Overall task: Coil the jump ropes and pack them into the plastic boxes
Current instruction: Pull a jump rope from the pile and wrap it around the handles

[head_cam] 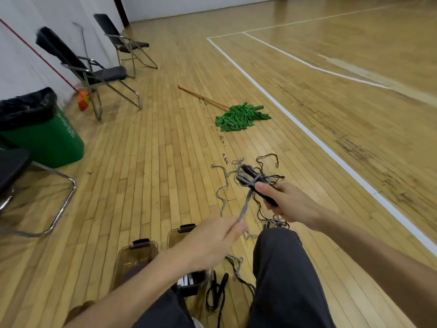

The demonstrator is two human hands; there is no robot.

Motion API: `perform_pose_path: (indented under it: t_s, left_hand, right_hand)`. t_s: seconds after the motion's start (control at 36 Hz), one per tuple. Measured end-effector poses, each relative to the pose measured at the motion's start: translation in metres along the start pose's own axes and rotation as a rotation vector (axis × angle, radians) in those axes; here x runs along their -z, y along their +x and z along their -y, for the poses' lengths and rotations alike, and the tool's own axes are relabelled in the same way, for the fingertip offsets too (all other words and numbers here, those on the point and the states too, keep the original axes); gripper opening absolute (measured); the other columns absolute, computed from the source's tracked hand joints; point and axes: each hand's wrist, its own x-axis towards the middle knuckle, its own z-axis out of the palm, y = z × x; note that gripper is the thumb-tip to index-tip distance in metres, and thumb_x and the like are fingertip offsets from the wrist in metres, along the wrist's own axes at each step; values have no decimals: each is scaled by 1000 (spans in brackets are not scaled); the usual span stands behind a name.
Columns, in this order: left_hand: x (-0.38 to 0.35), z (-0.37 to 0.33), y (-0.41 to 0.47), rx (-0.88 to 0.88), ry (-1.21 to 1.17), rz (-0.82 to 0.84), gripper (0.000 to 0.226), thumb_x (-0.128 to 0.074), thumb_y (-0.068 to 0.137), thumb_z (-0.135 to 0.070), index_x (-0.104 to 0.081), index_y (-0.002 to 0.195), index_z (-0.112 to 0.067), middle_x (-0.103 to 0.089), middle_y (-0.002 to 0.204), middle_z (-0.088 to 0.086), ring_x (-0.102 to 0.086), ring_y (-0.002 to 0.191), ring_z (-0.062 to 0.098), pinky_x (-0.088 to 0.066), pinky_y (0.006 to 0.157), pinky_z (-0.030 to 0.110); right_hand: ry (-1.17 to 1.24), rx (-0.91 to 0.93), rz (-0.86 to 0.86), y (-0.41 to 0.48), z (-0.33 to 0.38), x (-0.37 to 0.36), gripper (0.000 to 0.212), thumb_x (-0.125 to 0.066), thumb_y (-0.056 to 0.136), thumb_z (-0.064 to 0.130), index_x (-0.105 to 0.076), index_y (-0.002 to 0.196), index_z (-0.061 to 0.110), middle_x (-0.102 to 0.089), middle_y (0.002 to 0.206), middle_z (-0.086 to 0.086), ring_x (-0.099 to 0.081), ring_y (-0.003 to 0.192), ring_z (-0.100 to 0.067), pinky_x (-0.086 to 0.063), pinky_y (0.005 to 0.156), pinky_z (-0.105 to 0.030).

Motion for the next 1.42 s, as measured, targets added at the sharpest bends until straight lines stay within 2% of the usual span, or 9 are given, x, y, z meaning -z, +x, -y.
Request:
perform_pose_path:
  t_s: [0.14,0.28,0.42,0.67,0.89,1.06,1.19,1.31,1.42]
  left_hand:
    - [22,-22,1,-69,651,58,39,-31,108,-42,-55,116,-12,-46,75,-4,-47,66,13,-49,68,29]
    - [54,-24,8,-111,759,153,35,-34,107,-40,-55,100,-12,-56,82,-3,-58,73,12,-51,71,24]
    - [76,-16,12,-153,653,202,31,-41,103,-45,-52,82,-24,-56,74,-5,-49,62,10,-45,61,23]
    - [86,-13,15,-171,437,238,34,-52,97,-49,-72,88,-23,-67,77,1,-59,70,20,-51,71,40]
    - [79,-4,27,-191,241,296,28,-60,95,-43,-74,87,-20,-64,75,8,-50,63,19,-42,61,35]
    - [70,23,30,-186,6,273,25,-61,97,-27,-74,86,-8,-60,67,-12,-51,61,5,-41,61,17]
    - [55,34,27,-227,-193,283,54,-58,97,-37,-56,73,12,-37,60,13,-33,52,13,-30,54,19]
    - [45,42,24,-193,-298,262,60,-52,95,-56,-56,69,-2,-45,60,20,-39,51,33,-30,50,43]
    - [44,43,19,-75,-454,72,29,-56,100,-26,-52,72,-19,-54,69,-4,-52,59,14,-42,62,20]
  right_hand:
    - [-188,-17,42,8,-23,-24,67,-44,85,80,-52,64,17,-49,57,1,-41,52,-14,-37,56,-28]
    - [-278,-19,119,9,-25,-32,69,-40,83,85,-52,65,19,-49,55,6,-43,48,-10,-39,57,-28]
    - [-322,-10,302,-1,-15,-34,62,-43,91,76,-51,67,19,-46,59,1,-40,52,-14,-37,59,-31]
    - [-480,49,468,-20,15,-47,63,-42,94,73,-51,72,14,-44,65,-6,-42,59,-23,-40,62,-38]
    - [-589,193,525,-38,38,-56,62,-36,99,65,-50,76,10,-43,66,-9,-39,54,-22,-38,52,-31]
    - [-545,265,526,-46,41,-48,55,-41,101,60,-48,74,12,-43,62,-3,-39,50,-15,-39,51,-28]
    - [-503,254,558,-47,31,-51,43,-63,95,51,-55,82,11,-50,67,-2,-44,53,-12,-41,54,-29]
    - [-333,264,563,-46,27,-53,33,-64,99,33,-49,74,17,-45,64,-1,-42,54,-15,-39,54,-32]
    - [-96,251,499,-42,30,-50,32,-62,100,25,-46,74,19,-43,58,8,-39,46,-10,-35,47,-22]
